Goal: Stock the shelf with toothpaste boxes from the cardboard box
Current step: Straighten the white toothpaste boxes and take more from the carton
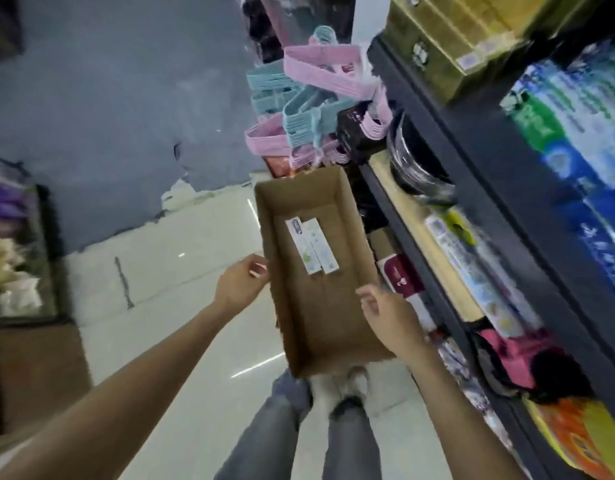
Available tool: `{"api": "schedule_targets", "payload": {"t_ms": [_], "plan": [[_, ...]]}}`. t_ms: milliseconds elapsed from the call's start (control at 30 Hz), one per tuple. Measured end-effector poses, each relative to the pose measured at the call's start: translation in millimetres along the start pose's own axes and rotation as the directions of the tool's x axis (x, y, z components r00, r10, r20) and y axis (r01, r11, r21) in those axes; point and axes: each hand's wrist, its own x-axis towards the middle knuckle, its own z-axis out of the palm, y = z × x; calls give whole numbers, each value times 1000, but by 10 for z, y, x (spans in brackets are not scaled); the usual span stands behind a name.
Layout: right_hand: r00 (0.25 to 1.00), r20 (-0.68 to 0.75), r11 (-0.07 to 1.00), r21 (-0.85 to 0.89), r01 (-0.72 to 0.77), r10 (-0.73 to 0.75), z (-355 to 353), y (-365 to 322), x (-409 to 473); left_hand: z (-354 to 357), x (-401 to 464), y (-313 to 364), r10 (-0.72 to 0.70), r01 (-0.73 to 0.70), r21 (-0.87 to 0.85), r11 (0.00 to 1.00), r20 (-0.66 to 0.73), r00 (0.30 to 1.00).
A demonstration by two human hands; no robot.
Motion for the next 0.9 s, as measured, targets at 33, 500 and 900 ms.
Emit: {"api": "schedule_targets", "payload": {"t_ms": [33, 500, 900], "plan": [[1000, -2, 1000, 20, 2, -2, 132, -33, 255, 38, 186, -130, -26, 26, 11, 1000, 8, 1000], [983, 55, 961, -228, -159, 176, 2507, 602, 3355, 1004, 1948, -1069, -59, 28, -226, 974, -132, 989], [942, 28, 908, -278, -314, 334, 2891, 830, 3680, 1073, 1960, -1129, -16, -14, -152, 988, -200, 980]]}}
